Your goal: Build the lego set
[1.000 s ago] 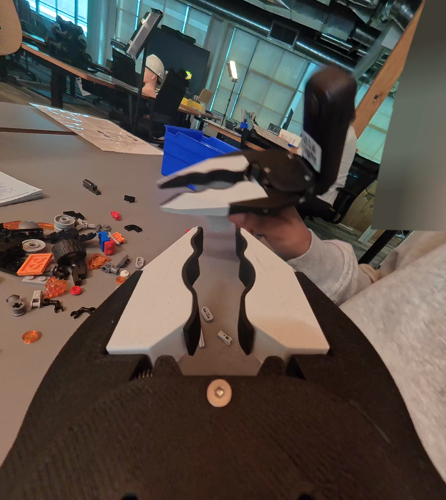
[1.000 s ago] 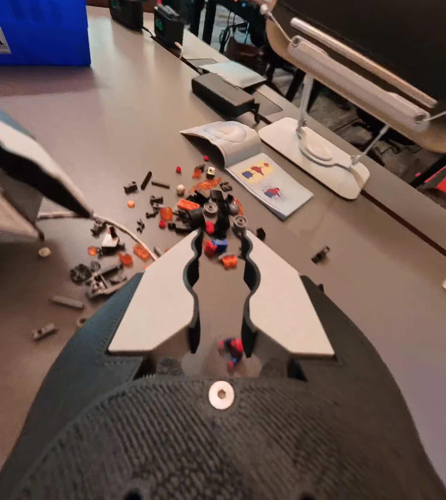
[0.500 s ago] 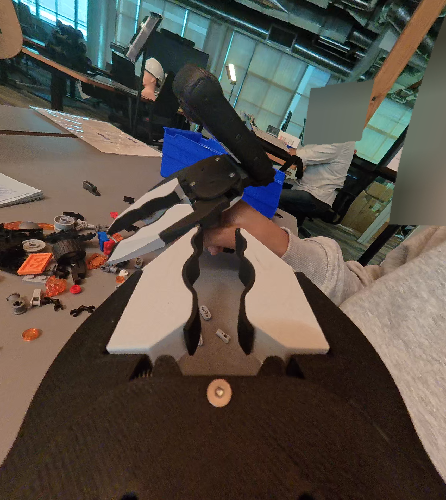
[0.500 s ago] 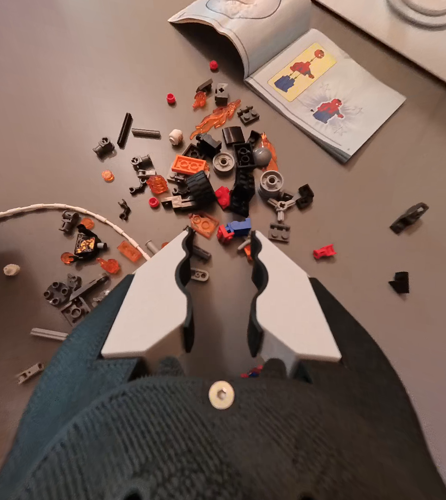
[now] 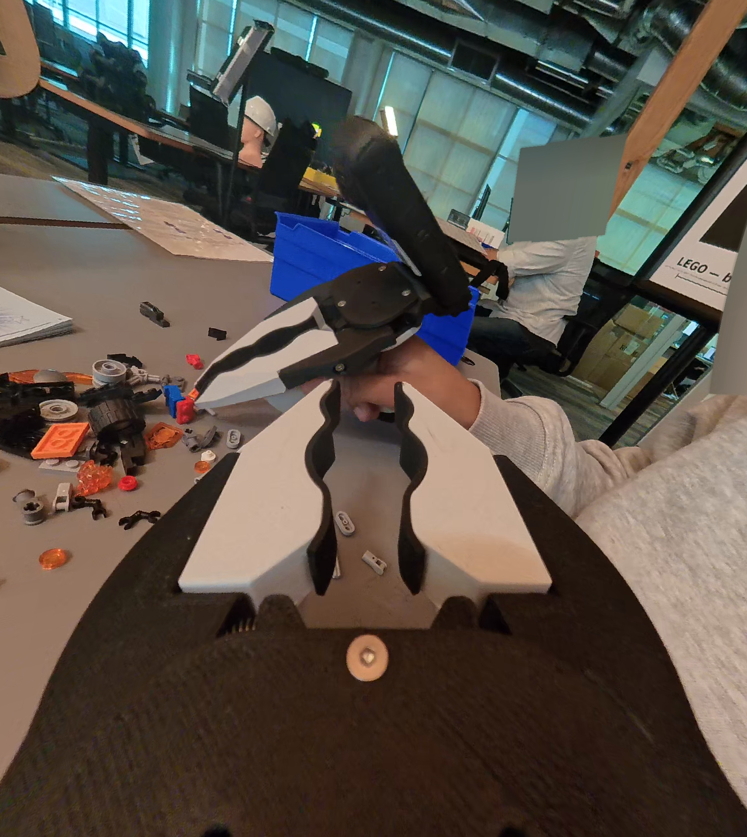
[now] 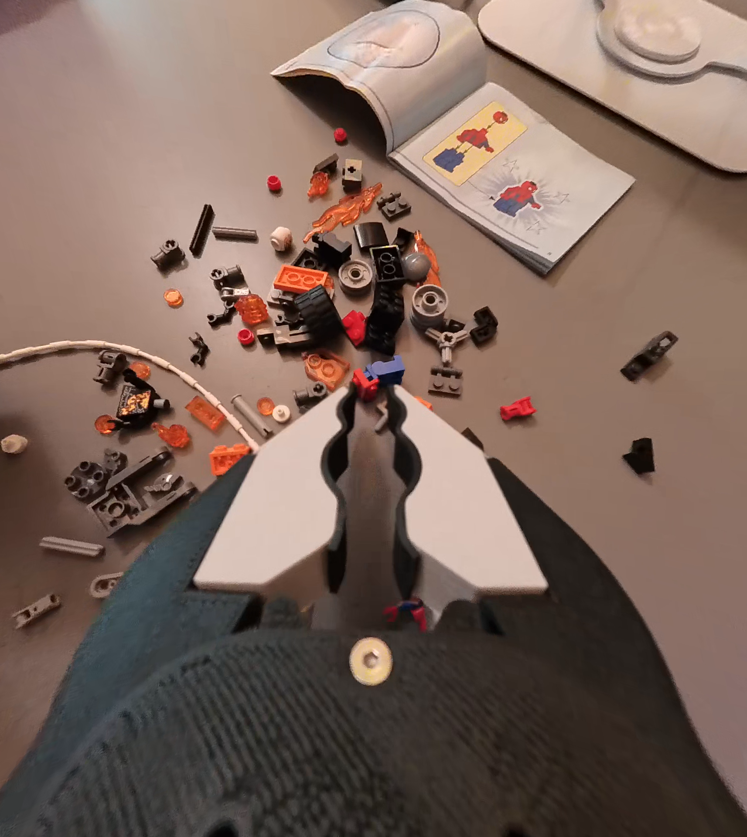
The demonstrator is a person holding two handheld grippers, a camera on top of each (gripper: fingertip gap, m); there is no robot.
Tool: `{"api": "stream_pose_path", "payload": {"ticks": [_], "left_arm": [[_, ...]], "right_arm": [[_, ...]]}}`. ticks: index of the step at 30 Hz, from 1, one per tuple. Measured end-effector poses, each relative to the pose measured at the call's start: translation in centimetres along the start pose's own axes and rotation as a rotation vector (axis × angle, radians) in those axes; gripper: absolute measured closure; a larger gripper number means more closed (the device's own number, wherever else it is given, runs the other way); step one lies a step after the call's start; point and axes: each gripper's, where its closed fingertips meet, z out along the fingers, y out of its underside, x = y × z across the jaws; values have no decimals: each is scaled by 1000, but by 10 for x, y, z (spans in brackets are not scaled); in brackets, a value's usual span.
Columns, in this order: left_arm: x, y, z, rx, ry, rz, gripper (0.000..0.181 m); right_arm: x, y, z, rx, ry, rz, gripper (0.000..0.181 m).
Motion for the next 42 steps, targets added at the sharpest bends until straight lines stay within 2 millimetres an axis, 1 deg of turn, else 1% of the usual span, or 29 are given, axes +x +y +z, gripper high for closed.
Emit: {"api": "stream_pose_path", "payload": {"ticks": [4, 6, 7, 9, 11, 13, 14, 16, 19, 20, 22, 24, 25, 27, 29, 31, 34, 36, 38, 42], "left_arm": [[0, 0, 0, 0, 0, 0, 160], [0, 0, 0, -1, 0, 1, 160], [0, 0, 0, -1, 0, 0, 160], [0, 0, 0, -1, 0, 0, 160], [0, 0, 0, -1, 0, 0, 160], [0, 0, 0, 1, -1, -1, 160], [-1, 0, 0, 3, -1, -3, 160], [-2, -1, -1, 14, -1, -18, 160], [-9, -8, -7, 60, -6, -71, 156], [-6, -17, -12, 108, 26, -89, 155], [0, -41, -28, 258, 62, -73, 153], [2, -53, -39, 346, 54, -24, 150], [6, -54, -40, 355, 65, -5, 148], [13, -48, -33, 318, 101, 1, 144], [21, -39, -26, 261, 178, -46, 143], [25, -35, -23, 230, 261, -151, 143], [27, -38, -27, 233, 431, -373, 144], [26, -42, -32, 256, 512, -480, 147], [24, -43, -33, 266, 521, -510, 154], [20, -40, -31, 246, 479, -492, 169]], "right_arm": [[-4, 5, 12, -61, -19, 8, 151], [-4, 6, 16, -90, -24, 24, 149], [-4, 6, 17, -92, -27, 34, 152], [-1, 7, 16, -97, -19, 40, 168], [0, 4, 11, -67, -17, 38, 171], [-5, -7, 4, 8, -63, 52, 171], [-13, -14, -1, 61, -117, 58, 170], [-36, -31, -18, 186, -274, 72, 170], [-74, -55, -57, 379, -602, 115, 171], [-83, -62, -72, 433, -718, 138, 170], [-93, -74, -100, 525, -920, 194, 171], [-97, -80, -121, 585, -1065, 238, 172], [-98, -81, -129, 603, -1120, 253, 172], [-101, -82, -139, 618, -1196, 266, 172], [-107, -79, -139, 595, -1211, 240, 172], [-117, -74, -136, 557, -1209, 186, 171], [-130, -66, -132, 502, -1208, 121, 172], [-134, -63, -128, 478, -1197, 99, 172], [-134, -62, -126, 469, -1187, 90, 172], [-135, -61, -127, 470, -1192, 82, 171]]}}
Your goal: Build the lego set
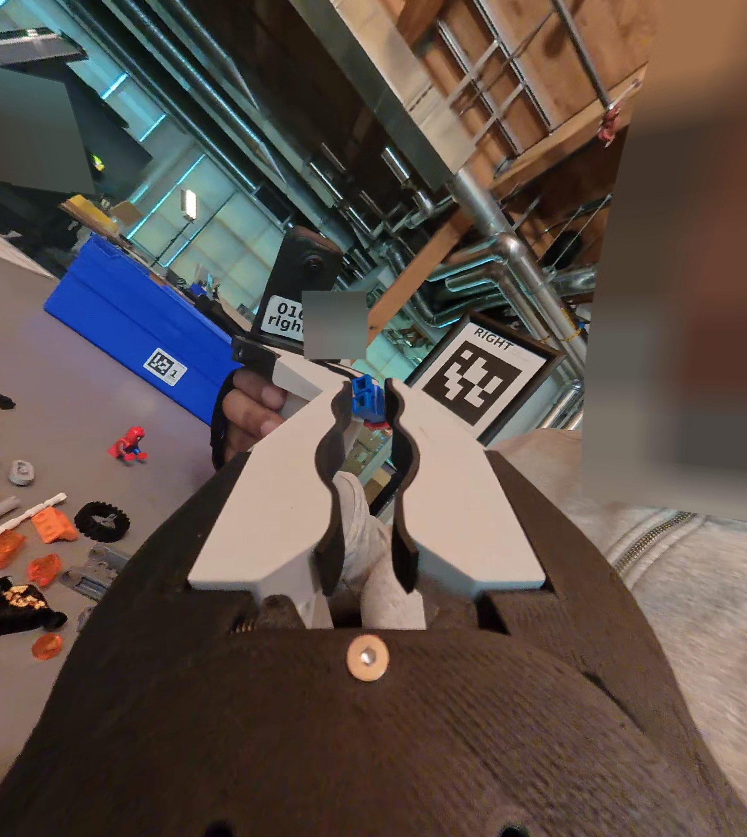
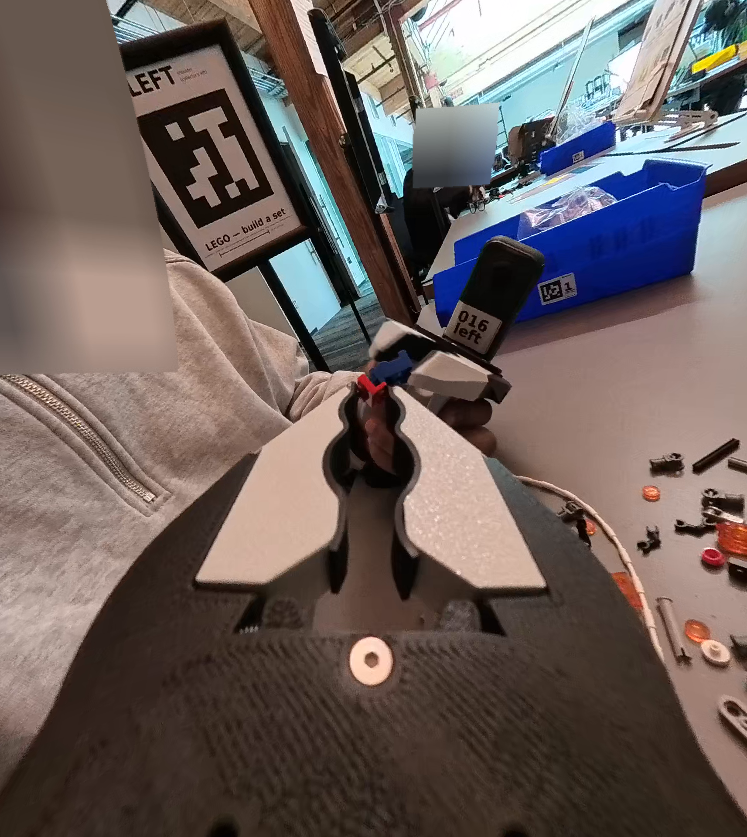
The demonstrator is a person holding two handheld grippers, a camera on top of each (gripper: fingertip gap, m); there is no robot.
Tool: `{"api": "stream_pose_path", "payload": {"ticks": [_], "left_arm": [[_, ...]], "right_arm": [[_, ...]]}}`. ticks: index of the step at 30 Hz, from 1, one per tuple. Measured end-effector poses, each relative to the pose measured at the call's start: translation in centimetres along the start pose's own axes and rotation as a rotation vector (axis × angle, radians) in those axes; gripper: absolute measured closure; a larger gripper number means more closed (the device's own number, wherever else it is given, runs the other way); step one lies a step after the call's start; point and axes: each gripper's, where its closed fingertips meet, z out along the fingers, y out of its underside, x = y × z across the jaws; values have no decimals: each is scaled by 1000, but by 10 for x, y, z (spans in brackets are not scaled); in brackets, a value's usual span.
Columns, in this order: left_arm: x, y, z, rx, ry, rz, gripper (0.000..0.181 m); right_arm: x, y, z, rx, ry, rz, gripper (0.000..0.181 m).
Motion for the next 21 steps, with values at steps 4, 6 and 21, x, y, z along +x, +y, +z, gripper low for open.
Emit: {"api": "stream_pose_path", "payload": {"ticks": [4, 6, 21], "left_arm": [[-2, -3, -1, 12, -19, 13, 173], [-2, -7, -4, 31, -25, 24, 175], [-2, -13, -7, 67, -23, 26, 174]], "right_arm": [[4, 0, -1, 2, 22, 2, 172], [11, -1, -5, 8, 64, 4, 171], [13, -1, -6, 14, 75, 8, 171]]}}
